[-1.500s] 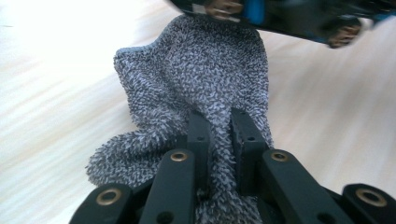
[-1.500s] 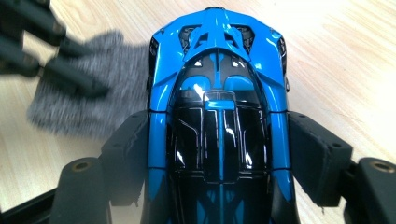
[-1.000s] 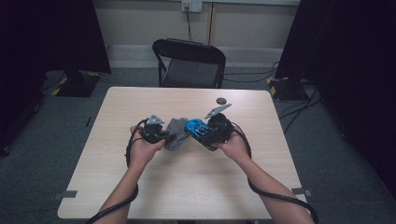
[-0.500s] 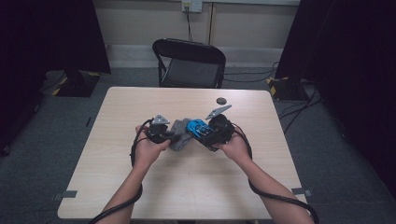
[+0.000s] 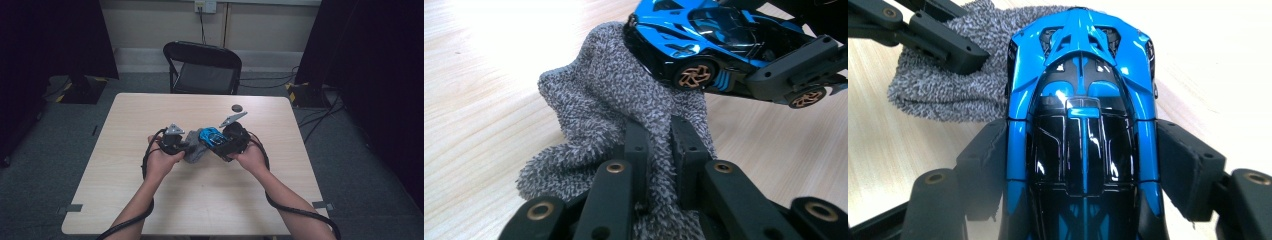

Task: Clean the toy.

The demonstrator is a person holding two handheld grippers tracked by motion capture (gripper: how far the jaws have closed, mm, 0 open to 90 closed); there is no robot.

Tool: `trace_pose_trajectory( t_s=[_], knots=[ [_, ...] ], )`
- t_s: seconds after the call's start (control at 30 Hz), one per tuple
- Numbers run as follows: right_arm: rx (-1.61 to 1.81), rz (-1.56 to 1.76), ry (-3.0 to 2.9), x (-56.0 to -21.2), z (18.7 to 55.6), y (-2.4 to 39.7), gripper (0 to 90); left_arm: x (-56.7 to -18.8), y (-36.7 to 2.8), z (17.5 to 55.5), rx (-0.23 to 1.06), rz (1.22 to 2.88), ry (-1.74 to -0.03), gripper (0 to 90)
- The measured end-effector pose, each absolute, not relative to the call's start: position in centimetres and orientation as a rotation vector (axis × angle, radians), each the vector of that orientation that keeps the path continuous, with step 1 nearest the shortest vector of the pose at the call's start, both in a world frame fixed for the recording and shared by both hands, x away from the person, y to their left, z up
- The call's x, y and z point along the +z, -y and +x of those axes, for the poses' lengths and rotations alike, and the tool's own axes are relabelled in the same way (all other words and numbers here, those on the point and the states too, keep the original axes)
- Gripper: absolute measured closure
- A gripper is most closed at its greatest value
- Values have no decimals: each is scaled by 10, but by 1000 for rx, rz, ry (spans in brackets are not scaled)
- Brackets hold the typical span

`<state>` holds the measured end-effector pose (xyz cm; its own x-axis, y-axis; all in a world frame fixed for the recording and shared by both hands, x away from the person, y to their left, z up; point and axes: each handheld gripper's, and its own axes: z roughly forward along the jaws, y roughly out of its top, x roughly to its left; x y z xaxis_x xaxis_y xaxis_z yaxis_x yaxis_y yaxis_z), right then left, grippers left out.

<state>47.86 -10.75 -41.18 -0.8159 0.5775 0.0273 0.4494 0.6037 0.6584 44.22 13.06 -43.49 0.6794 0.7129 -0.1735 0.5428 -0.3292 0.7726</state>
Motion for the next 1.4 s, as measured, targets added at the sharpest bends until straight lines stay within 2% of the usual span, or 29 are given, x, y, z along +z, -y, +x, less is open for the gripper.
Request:
trace_pose_trajectory(
  t_s=[1.4],
  knots=[
    [1022,860,-2638,-405,482,100,287,-445,-87,428,159,2036,-840,801]
  ],
)
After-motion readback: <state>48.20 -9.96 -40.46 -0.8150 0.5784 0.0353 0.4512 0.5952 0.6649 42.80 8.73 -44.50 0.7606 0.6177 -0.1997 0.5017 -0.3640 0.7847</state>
